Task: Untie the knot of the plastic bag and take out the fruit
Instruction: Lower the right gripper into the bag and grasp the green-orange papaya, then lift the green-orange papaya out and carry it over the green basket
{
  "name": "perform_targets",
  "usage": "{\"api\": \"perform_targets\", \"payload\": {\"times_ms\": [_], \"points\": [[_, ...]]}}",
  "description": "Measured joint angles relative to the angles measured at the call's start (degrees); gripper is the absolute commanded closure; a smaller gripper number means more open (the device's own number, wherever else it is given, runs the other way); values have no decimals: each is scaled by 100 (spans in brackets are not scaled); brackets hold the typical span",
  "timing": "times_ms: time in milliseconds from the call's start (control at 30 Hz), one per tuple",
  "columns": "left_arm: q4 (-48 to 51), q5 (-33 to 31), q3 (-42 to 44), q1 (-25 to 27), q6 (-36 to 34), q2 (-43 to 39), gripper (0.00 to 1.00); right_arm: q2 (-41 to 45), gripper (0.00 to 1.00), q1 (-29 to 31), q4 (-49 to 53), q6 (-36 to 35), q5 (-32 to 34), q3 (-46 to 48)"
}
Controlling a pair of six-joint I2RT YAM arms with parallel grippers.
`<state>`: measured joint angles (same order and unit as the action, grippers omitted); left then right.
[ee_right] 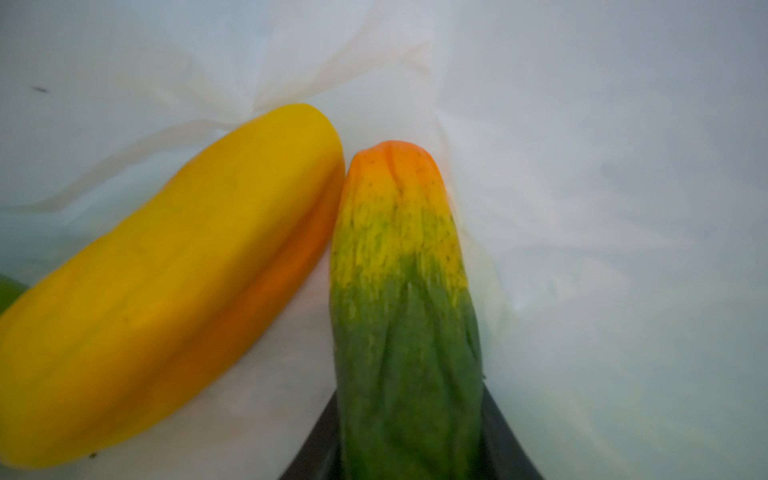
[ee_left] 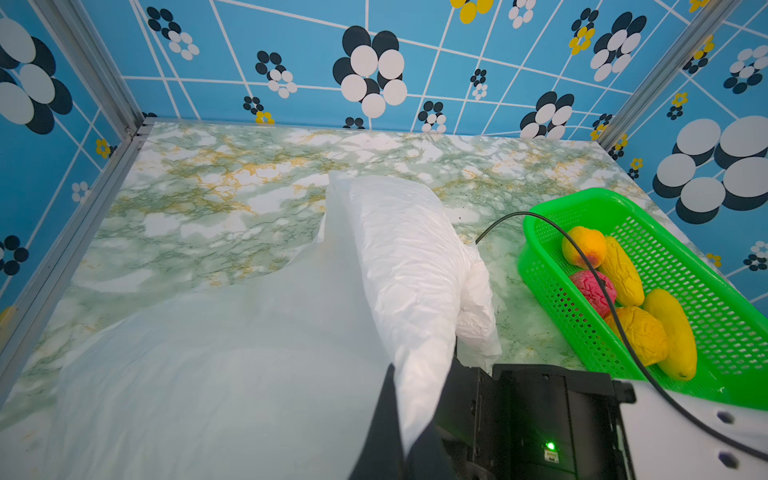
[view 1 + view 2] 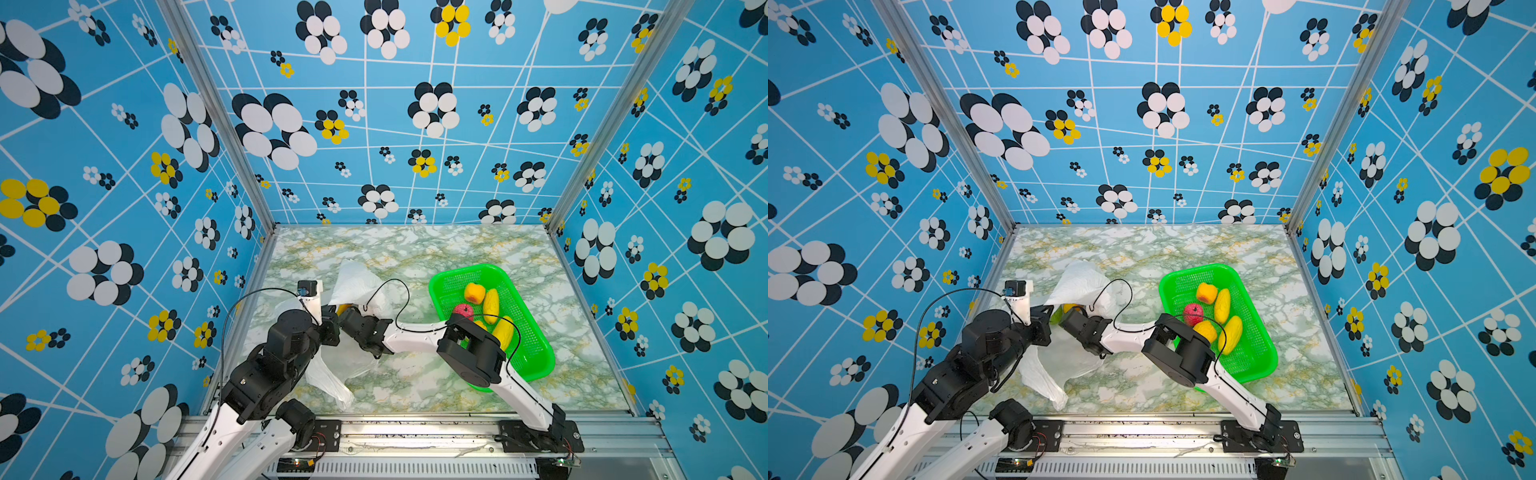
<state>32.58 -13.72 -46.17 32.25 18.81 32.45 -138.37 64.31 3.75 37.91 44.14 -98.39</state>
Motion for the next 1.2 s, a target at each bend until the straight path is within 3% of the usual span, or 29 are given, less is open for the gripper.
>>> {"api": "perform_targets", "payload": {"times_ms": [233, 333, 567, 733, 1000, 1200], "points": [[-92, -2, 0, 0, -2, 76, 100, 564, 75, 37, -540, -337, -459, 940], [-138, -2, 0, 0, -2, 116, 100, 1036, 79, 125, -796, -487, -787, 1556], [-133, -7, 0, 0, -2, 177, 100, 2330, 79, 634, -1611, -876, -1460, 2761], [-133, -4, 0, 0, -2, 173, 100, 3082, 80, 992, -2070, -988, -1663, 3401], [-131, -4, 0, 0, 0, 37, 100, 3403, 80, 1082, -2264, -1010, -1838, 3995], [-129, -9, 0, 0, 0, 20, 100, 4072, 81, 1613, -2280, -1300, -1676, 4352]]}}
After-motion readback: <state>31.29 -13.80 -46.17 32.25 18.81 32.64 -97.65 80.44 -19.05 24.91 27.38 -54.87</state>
